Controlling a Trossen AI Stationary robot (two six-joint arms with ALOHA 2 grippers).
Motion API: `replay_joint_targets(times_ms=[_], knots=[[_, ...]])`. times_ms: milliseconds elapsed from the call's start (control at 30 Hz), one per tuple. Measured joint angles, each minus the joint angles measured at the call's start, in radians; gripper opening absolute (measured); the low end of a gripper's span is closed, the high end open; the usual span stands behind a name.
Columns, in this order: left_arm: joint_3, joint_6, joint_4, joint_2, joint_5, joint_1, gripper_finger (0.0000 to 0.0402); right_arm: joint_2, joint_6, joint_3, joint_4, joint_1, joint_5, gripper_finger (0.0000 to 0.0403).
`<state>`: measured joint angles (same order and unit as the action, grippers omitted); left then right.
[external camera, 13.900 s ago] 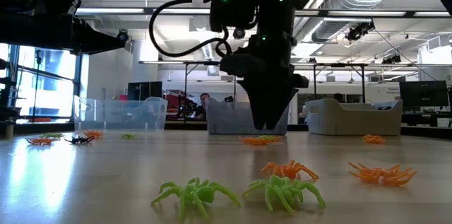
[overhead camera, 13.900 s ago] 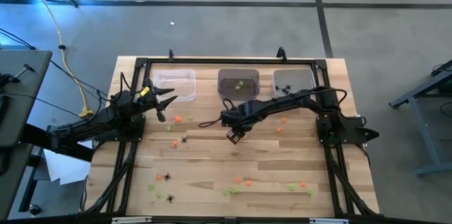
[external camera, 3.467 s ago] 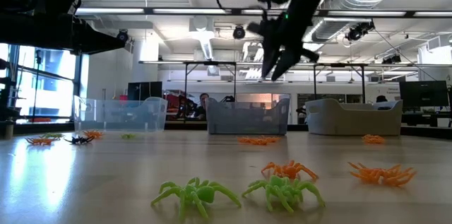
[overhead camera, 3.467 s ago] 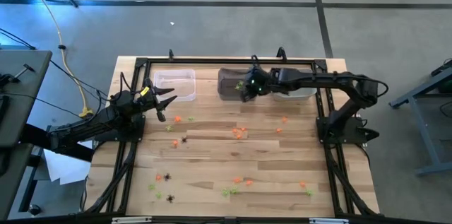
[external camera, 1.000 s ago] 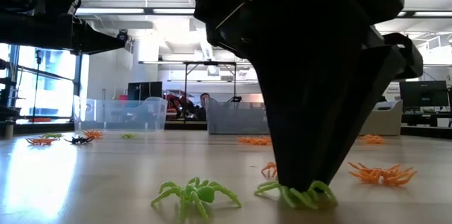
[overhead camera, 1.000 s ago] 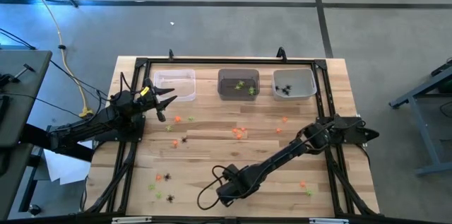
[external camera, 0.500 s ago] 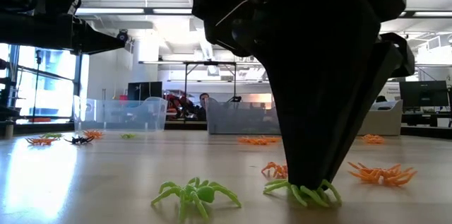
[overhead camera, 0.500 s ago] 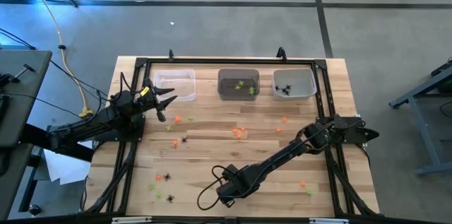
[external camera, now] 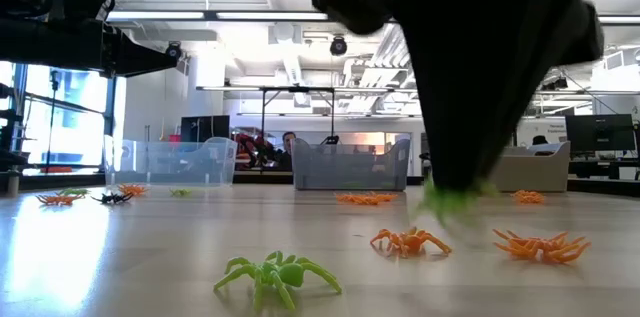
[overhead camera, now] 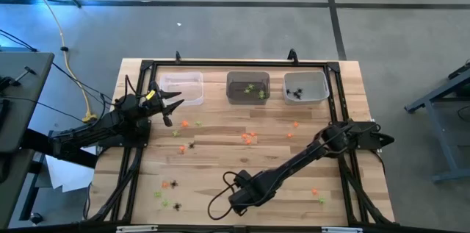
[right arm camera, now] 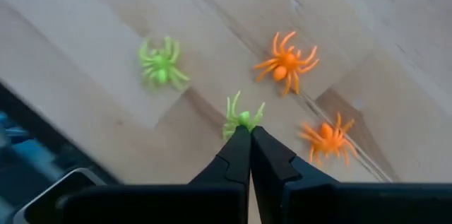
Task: Sort Halloween decoration
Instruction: Put the green spider toy into the black bin
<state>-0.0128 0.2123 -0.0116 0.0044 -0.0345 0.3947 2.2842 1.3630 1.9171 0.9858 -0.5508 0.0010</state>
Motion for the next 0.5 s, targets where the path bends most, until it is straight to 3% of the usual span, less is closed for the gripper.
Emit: replay_joint_targets(times_ms=[233,500], knots=[[0.0,0.0,0.0,0.0,0.0,0.0,0.0131,-0.09,0.001,0.002,0.014,-0.002,0.047,0.0],[0.0,0.0,0.0,0.0,0.0,0.0,0.0131,-0.202,-0.04,0.005,0.151,0.058,0.241,0.0]])
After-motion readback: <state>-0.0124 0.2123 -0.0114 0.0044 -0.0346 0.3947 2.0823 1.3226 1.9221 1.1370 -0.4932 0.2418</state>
